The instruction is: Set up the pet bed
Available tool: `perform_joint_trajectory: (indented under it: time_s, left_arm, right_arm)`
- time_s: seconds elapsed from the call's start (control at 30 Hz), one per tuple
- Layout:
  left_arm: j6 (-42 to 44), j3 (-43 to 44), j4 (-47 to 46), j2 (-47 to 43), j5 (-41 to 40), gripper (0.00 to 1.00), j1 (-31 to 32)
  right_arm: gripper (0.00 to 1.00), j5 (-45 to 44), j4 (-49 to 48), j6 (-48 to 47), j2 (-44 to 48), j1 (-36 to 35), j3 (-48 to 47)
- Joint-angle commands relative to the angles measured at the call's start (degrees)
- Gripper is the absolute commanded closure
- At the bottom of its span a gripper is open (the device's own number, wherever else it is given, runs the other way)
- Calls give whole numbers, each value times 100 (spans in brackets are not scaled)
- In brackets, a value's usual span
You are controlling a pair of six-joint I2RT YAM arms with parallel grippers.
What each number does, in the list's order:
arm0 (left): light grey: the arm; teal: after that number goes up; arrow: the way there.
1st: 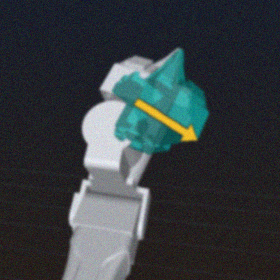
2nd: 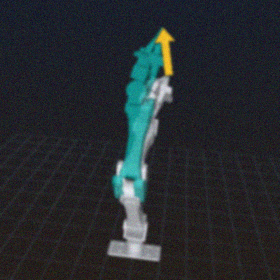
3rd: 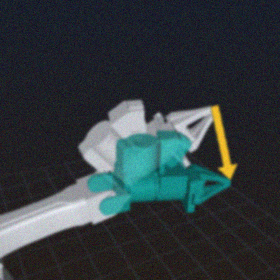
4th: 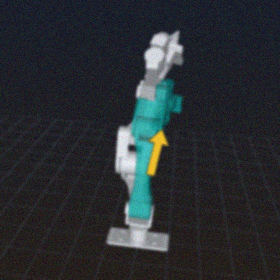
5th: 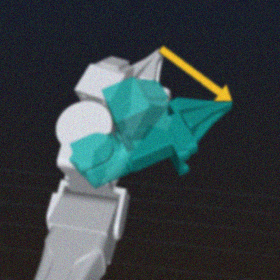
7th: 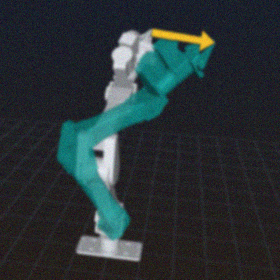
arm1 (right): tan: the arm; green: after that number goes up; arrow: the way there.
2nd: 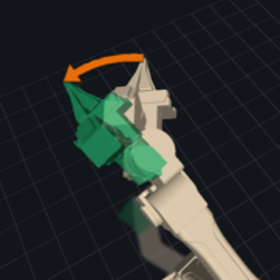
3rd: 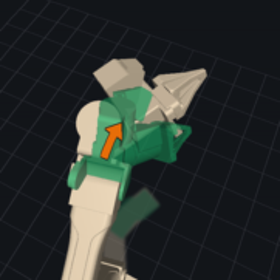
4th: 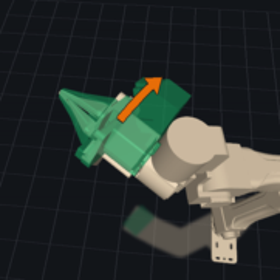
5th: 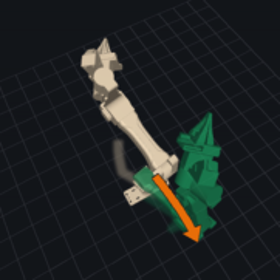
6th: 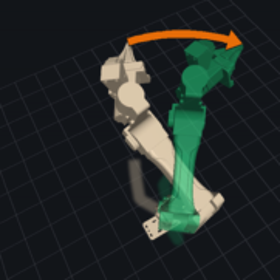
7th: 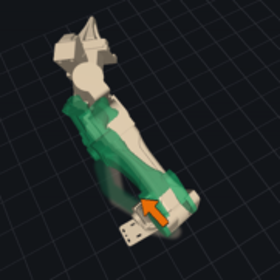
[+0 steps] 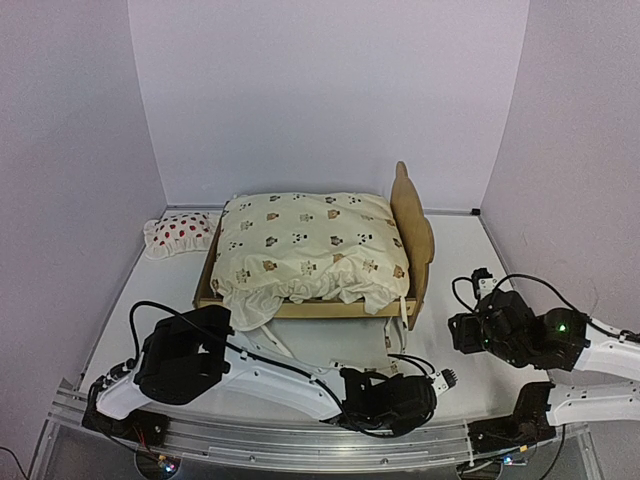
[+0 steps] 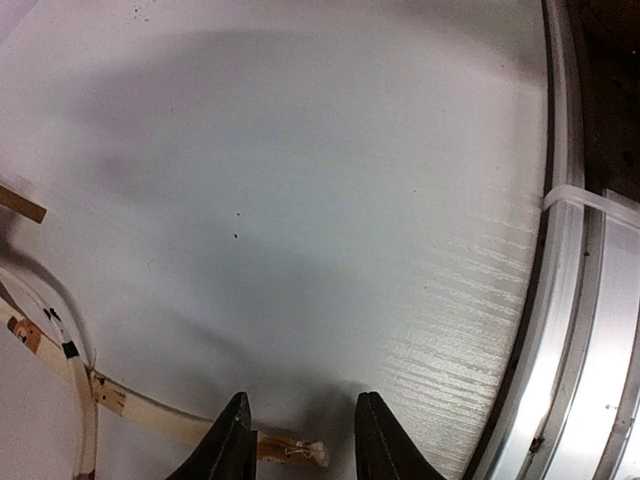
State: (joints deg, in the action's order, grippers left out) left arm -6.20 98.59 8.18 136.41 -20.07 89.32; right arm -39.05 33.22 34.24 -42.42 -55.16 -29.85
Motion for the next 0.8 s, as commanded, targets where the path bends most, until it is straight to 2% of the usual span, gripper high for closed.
perform_joint_trajectory:
  time_s: [0.0, 0.2, 0.37, 0.47, 0.77]
  left_arm:
    - [-28, 163, 280, 91, -249, 68, 17]
    - [-250, -288, 131, -122, -347, 75, 15]
    - [-293, -669, -141, -255, -380, 93, 15]
    - [-271, -925, -423, -362, -374, 100, 15]
    - [-146, -1381, -978, -1006, 30, 100, 15]
  right_arm:
    - [39, -121, 62, -21, 30, 19, -133]
    - [39, -121, 61, 11, 114, 19, -107]
    - [39, -100, 62, -5, -15, 14, -168]
    - [39, -83, 62, -18, -123, 19, -233]
    - [39, -48, 45, 32, -350, 16, -330]
